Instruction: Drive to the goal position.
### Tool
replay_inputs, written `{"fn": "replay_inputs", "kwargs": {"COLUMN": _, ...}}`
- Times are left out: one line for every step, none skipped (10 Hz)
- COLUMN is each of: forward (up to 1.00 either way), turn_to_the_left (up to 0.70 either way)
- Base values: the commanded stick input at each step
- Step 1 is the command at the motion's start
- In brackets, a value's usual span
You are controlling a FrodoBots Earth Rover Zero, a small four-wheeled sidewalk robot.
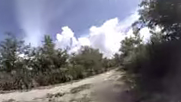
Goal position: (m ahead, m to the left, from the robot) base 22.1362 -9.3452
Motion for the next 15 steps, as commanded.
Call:
{"fn": "replay_inputs", "kwargs": {"forward": 0.7, "turn_to_the_left": 0.0}}
{"fn": "replay_inputs", "kwargs": {"forward": 0.7, "turn_to_the_left": 0.0}}
{"fn": "replay_inputs", "kwargs": {"forward": 0.7, "turn_to_the_left": 0.0}}
{"fn": "replay_inputs", "kwargs": {"forward": 0.7, "turn_to_the_left": 0.0}}
{"fn": "replay_inputs", "kwargs": {"forward": 0.7, "turn_to_the_left": 0.0}}
{"fn": "replay_inputs", "kwargs": {"forward": 0.7, "turn_to_the_left": 0.0}}
{"fn": "replay_inputs", "kwargs": {"forward": 0.7, "turn_to_the_left": 0.0}}
{"fn": "replay_inputs", "kwargs": {"forward": 0.7, "turn_to_the_left": 0.0}}
{"fn": "replay_inputs", "kwargs": {"forward": 0.7, "turn_to_the_left": 0.0}}
{"fn": "replay_inputs", "kwargs": {"forward": 0.7, "turn_to_the_left": 0.0}}
{"fn": "replay_inputs", "kwargs": {"forward": 0.7, "turn_to_the_left": 0.0}}
{"fn": "replay_inputs", "kwargs": {"forward": 0.7, "turn_to_the_left": 0.0}}
{"fn": "replay_inputs", "kwargs": {"forward": 0.7, "turn_to_the_left": 0.0}}
{"fn": "replay_inputs", "kwargs": {"forward": 0.7, "turn_to_the_left": 0.0}}
{"fn": "replay_inputs", "kwargs": {"forward": 0.7, "turn_to_the_left": 0.0}}
